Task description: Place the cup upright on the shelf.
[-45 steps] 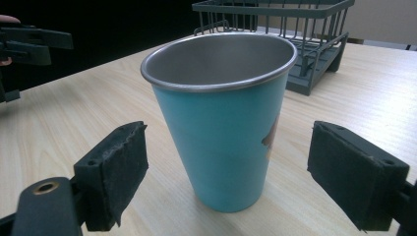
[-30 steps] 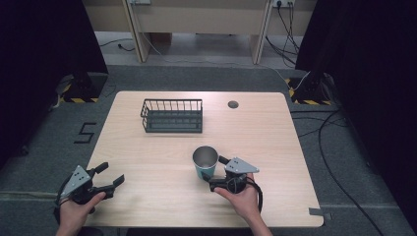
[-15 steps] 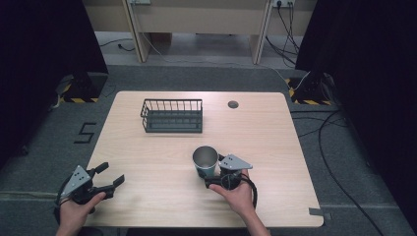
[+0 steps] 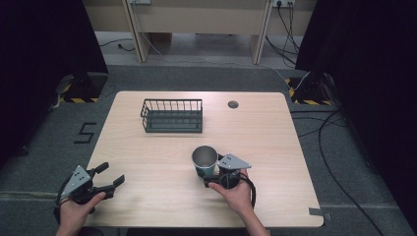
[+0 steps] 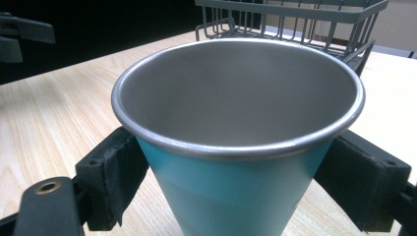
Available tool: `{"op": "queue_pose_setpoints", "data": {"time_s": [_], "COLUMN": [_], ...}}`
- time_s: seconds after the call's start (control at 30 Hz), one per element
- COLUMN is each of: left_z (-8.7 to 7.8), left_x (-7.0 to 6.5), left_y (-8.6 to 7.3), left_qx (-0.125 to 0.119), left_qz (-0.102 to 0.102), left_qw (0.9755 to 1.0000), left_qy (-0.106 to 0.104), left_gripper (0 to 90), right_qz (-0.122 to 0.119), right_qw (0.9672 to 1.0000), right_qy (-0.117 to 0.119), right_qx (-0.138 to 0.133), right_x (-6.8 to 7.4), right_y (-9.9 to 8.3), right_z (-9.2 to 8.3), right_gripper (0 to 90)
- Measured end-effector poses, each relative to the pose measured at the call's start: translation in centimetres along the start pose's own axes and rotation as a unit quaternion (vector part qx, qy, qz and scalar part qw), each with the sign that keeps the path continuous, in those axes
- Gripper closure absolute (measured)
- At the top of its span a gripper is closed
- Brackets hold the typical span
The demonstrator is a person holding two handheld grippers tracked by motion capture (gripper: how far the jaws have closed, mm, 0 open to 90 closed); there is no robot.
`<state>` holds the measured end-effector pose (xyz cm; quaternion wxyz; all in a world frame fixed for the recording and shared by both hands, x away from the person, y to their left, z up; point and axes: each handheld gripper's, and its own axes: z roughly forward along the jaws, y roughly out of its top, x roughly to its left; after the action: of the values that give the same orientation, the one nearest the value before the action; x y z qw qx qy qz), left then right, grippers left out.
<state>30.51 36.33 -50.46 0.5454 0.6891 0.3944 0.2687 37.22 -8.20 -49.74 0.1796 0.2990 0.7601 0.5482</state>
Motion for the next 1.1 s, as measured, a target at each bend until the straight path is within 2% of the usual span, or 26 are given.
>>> {"op": "queue_pose_setpoints", "data": {"time_s": [0.43,1.1], "left_z": [0.0,0.0], "left_x": [0.0,0.0], "left_y": [0.0,0.0], "left_qx": [-0.001,-0.001], "left_qz": [0.000,0.000], "left_qw": [1.0000,1.0000], "left_qy": [-0.001,-0.001], "left_gripper": [15.8,15.9], "right_qz": [0.009,0.007], "right_qw": [0.9998,0.9988], "right_qy": [0.006,-0.004], "right_qx": [-0.018,-0.049], "right_x": [-0.1,-0.6], "right_y": [0.4,2.1], "right_z": [0.0,-0.3], "right_gripper": [16.3,16.3]}}
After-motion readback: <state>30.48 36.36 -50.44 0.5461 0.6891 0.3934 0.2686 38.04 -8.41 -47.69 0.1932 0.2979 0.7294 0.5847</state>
